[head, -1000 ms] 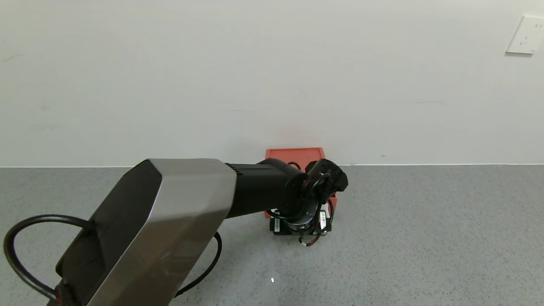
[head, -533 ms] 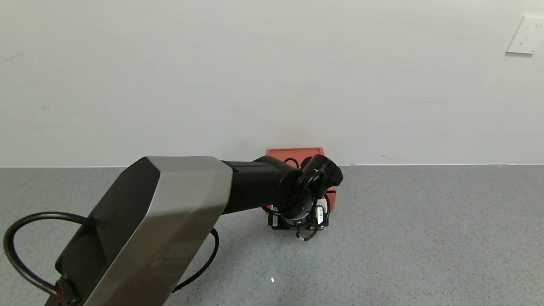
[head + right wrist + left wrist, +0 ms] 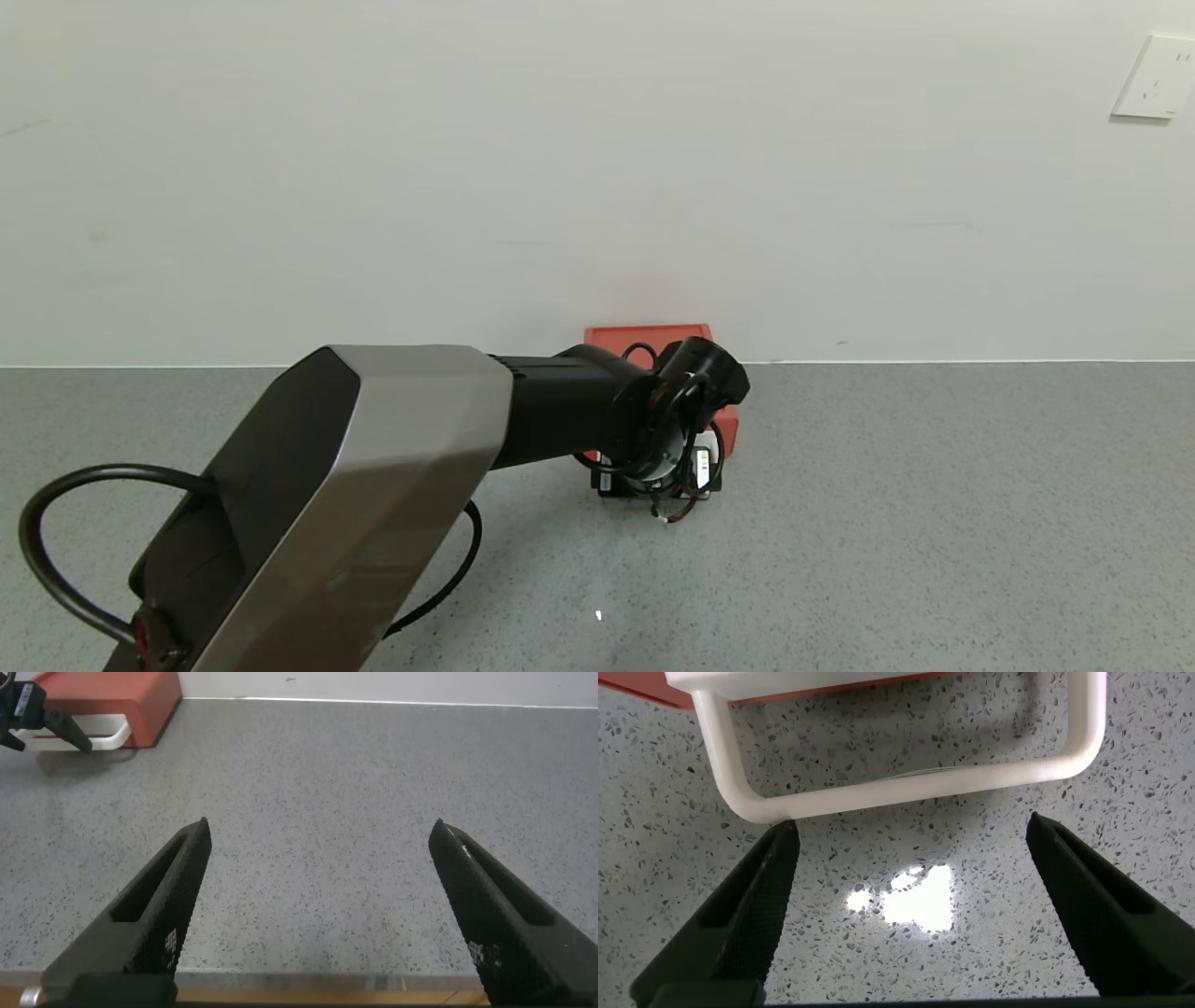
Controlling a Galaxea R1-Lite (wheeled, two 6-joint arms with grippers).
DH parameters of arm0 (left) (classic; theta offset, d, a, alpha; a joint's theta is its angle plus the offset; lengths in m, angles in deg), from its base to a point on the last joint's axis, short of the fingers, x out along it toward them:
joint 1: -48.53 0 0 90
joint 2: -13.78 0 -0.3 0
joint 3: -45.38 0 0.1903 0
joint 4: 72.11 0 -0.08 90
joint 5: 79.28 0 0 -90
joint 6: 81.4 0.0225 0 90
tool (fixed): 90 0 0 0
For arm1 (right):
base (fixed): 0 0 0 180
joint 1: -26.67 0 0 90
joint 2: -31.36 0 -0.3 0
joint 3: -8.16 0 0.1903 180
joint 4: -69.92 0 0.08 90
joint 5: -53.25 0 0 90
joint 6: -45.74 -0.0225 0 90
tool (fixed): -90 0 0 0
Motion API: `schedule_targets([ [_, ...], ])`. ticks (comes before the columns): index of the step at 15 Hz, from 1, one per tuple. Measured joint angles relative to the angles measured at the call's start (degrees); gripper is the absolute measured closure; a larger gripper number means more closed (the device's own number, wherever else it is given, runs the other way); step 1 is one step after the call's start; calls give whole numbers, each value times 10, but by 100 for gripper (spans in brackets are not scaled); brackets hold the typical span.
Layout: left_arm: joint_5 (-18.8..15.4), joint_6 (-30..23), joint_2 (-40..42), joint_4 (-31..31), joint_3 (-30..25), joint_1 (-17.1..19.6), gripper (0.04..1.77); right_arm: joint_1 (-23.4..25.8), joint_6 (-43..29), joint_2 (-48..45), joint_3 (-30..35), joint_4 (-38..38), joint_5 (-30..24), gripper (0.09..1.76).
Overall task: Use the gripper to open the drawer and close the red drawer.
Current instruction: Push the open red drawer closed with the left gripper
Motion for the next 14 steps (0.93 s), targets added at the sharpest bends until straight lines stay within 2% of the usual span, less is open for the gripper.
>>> schedule_targets([
  [8, -1, 5, 2, -6, 0, 3, 6, 0, 0, 0, 0, 1, 0, 14],
  [14, -28, -3, 59, -137, -5, -17, 6, 0, 0, 0, 0, 0, 0, 14],
])
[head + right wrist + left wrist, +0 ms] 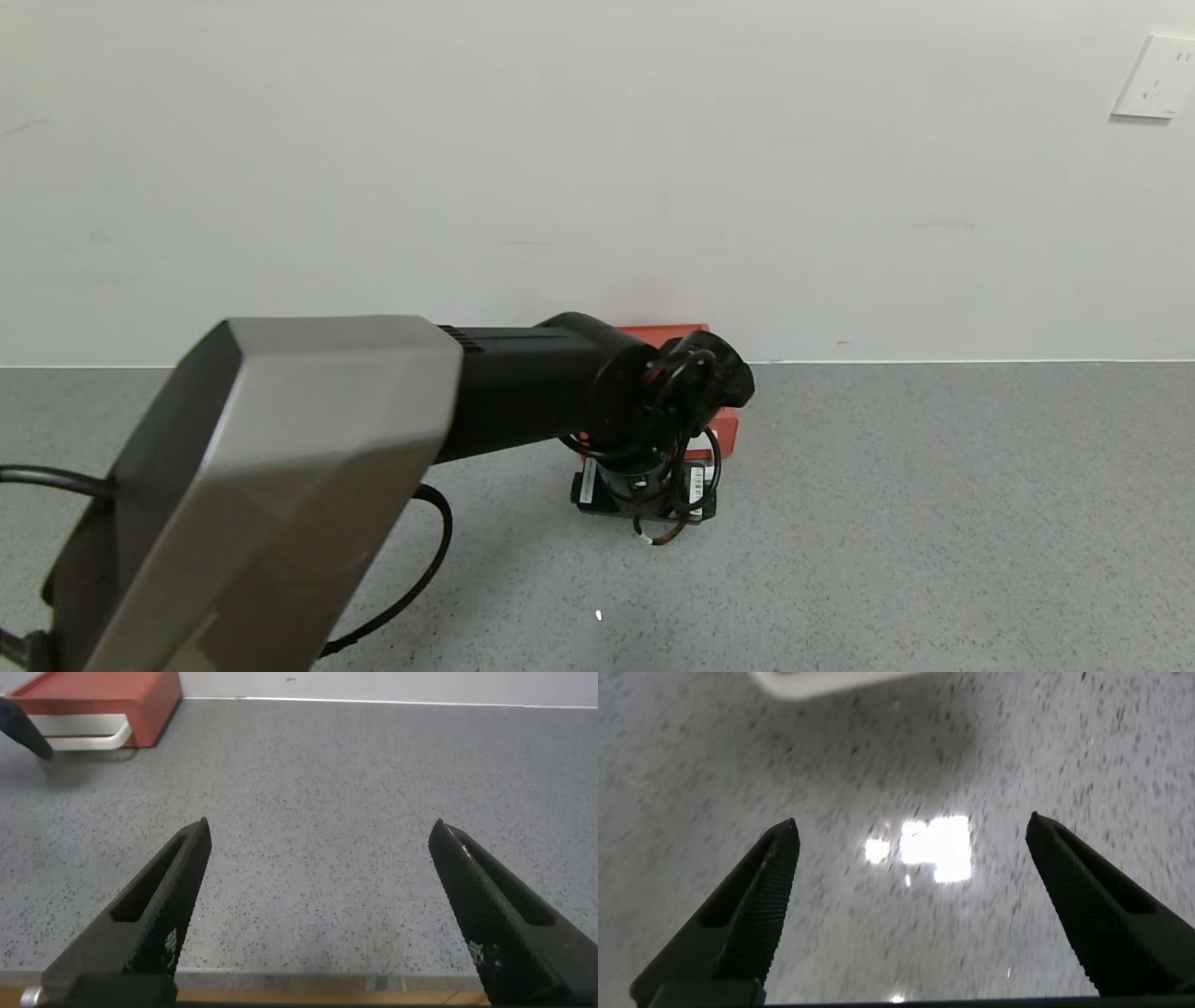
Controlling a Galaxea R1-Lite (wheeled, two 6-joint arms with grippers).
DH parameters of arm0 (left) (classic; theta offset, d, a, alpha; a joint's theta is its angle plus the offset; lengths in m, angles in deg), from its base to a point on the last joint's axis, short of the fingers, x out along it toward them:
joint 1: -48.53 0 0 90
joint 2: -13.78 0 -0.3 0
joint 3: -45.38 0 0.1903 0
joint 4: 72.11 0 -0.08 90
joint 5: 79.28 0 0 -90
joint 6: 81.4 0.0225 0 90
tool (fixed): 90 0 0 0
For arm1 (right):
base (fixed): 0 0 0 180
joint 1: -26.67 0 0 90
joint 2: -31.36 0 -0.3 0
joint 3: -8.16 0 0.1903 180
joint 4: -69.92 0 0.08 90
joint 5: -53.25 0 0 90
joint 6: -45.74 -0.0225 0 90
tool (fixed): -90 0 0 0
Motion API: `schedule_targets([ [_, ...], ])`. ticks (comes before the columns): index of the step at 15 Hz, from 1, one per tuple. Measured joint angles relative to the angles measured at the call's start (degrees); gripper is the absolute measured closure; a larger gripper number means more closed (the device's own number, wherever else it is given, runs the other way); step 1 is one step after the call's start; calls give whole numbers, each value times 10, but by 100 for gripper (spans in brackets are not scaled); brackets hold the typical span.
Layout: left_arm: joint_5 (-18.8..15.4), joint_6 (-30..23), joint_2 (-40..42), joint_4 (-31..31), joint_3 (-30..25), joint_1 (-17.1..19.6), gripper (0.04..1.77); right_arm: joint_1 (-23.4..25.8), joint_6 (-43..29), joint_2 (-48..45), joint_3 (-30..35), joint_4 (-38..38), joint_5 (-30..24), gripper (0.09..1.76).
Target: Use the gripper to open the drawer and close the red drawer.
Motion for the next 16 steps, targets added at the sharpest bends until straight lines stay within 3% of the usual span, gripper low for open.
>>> schedule_targets([
  [3, -22, 2, 76, -52, -17, 0, 6, 0, 0, 0, 0, 0, 0, 14],
  [7, -30, 36, 225, -62, -87, 19, 6, 0, 0, 0, 0, 1, 0, 14],
  [12, -29, 82, 445, -63, -215, 44, 6, 0, 0, 0, 0, 0, 0, 14],
  [16, -4, 92, 621, -62, -341, 53, 6, 0, 0, 0, 0, -1, 0, 14],
])
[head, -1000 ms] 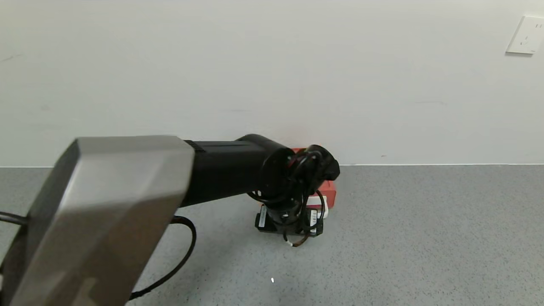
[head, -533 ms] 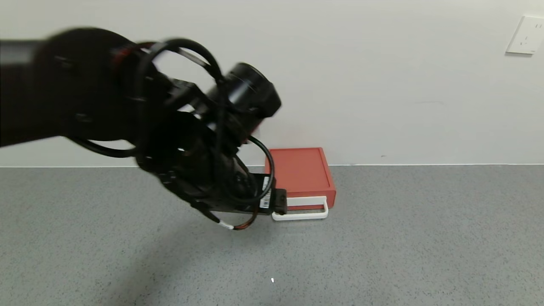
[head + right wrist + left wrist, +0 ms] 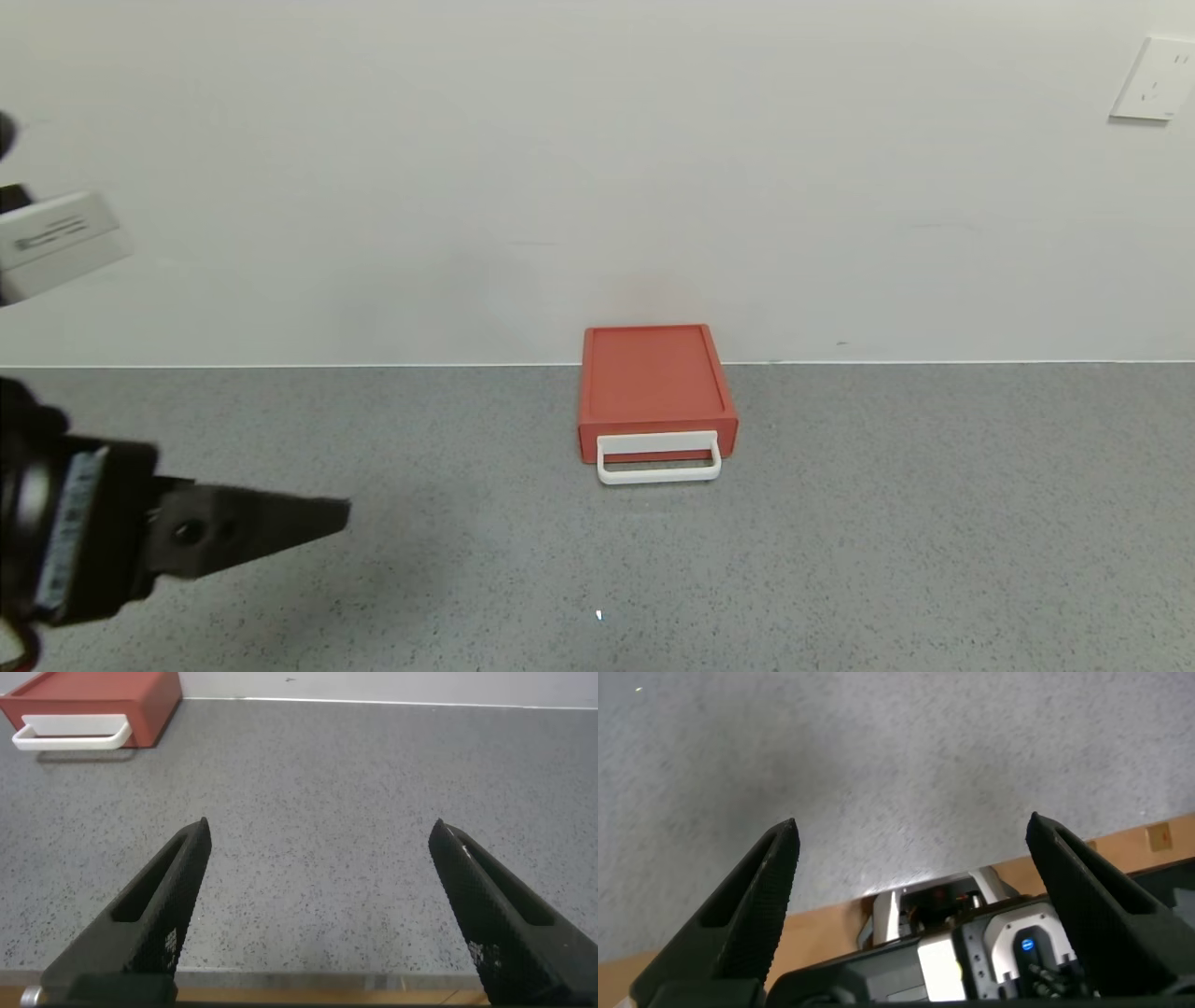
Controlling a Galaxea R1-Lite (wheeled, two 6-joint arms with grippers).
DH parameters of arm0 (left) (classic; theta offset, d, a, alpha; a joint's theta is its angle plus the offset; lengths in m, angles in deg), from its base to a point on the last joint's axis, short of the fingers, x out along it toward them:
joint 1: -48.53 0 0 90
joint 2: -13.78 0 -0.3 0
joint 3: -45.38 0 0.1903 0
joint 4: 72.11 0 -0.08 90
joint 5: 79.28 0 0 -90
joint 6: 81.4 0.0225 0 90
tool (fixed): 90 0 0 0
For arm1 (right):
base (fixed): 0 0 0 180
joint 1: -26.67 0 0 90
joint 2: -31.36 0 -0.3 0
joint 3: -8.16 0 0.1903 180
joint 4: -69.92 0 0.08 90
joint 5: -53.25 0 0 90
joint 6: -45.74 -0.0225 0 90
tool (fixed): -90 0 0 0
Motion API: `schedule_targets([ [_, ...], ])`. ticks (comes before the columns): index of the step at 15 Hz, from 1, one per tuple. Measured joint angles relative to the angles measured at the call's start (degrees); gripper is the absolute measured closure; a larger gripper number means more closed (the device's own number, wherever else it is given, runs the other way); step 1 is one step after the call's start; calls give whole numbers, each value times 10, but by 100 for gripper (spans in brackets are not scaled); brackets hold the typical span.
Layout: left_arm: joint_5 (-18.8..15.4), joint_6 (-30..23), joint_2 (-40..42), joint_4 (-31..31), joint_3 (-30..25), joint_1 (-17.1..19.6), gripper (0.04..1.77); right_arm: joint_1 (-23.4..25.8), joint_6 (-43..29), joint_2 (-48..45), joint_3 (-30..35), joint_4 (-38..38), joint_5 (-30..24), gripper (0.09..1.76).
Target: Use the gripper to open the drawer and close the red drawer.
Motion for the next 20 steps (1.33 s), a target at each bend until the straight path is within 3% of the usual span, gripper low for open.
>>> schedule_targets([
  [4, 33, 38, 156, 32, -131, 49, 6, 0, 0, 0, 0, 2, -1, 14],
  [8, 45, 73, 285, 101, -241, 164, 6, 0, 0, 0, 1, 3, -1, 14],
  [13, 85, 80, 372, 113, -299, 312, 6, 0, 0, 0, 1, 3, 0, 14],
  [20, 100, 104, 482, 114, -357, 378, 6, 0, 0, 0, 1, 3, -1, 14],
])
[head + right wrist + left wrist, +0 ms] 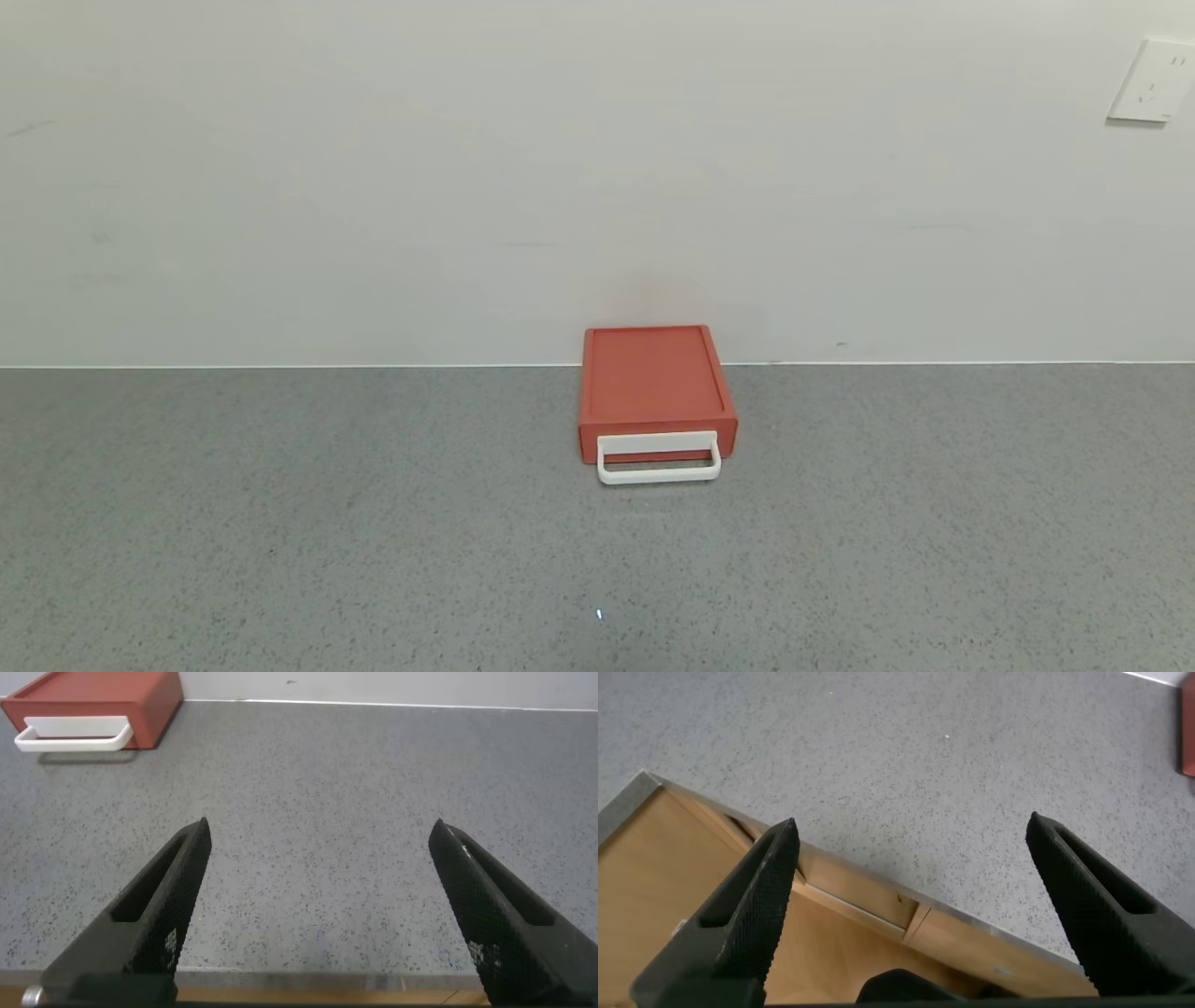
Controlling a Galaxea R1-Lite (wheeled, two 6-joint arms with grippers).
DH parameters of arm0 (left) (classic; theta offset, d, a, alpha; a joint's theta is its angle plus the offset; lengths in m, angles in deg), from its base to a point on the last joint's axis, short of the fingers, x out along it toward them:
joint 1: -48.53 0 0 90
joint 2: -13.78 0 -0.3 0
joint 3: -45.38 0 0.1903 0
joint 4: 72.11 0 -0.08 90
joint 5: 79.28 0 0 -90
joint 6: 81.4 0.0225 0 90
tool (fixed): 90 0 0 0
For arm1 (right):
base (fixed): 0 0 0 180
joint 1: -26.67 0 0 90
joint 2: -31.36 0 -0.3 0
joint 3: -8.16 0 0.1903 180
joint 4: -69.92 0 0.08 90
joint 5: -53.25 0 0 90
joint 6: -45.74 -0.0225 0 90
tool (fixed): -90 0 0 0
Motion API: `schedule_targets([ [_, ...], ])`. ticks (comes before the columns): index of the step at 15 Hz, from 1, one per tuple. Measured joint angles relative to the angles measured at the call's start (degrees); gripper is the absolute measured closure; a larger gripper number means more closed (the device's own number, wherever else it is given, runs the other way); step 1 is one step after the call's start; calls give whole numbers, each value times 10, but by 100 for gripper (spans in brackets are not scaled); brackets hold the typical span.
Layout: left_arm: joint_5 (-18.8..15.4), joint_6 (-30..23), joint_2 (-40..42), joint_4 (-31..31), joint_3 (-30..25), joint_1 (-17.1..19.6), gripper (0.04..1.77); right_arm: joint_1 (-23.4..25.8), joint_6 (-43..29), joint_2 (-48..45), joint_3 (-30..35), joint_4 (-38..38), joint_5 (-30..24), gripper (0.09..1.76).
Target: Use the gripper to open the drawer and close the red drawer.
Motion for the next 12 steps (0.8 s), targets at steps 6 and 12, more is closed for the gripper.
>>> schedule_targets([
  [6, -61, 87, 85, 149, -109, 10, 6, 0, 0, 0, 0, 0, 0, 14],
  [12, -253, 172, 149, 362, -309, 16, 6, 0, 0, 0, 0, 0, 0, 14],
])
